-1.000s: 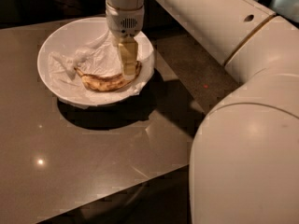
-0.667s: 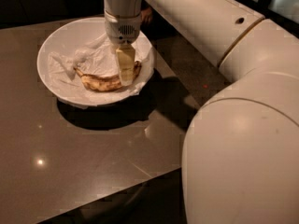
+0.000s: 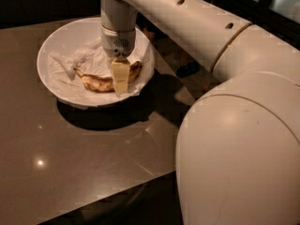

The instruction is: Pick banana from white bowl

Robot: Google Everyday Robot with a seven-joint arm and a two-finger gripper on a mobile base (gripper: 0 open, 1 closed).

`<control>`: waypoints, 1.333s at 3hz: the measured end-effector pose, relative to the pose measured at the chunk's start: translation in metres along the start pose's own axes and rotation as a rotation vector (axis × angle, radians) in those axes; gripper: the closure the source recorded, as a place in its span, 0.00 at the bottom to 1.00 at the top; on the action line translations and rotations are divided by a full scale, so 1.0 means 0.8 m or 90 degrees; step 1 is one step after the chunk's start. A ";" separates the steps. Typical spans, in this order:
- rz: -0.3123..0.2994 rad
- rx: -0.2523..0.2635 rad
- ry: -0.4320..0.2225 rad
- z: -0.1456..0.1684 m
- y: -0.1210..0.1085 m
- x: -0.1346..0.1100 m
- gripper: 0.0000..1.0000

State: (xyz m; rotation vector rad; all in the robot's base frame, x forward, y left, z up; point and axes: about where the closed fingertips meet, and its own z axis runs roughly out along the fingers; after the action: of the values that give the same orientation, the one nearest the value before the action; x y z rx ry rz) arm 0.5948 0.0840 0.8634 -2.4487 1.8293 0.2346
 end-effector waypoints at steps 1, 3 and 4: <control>0.003 -0.018 0.002 0.017 0.003 0.002 0.43; 0.016 0.007 0.000 0.022 -0.002 0.006 0.91; 0.014 0.018 -0.005 0.023 -0.008 0.004 1.00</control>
Offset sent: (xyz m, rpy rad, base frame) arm -0.0235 -0.0376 -0.0148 -0.0912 0.0537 -0.0405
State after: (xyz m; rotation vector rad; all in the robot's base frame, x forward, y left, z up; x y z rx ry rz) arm 0.6000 0.0858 0.8448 -2.4061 1.8442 0.2181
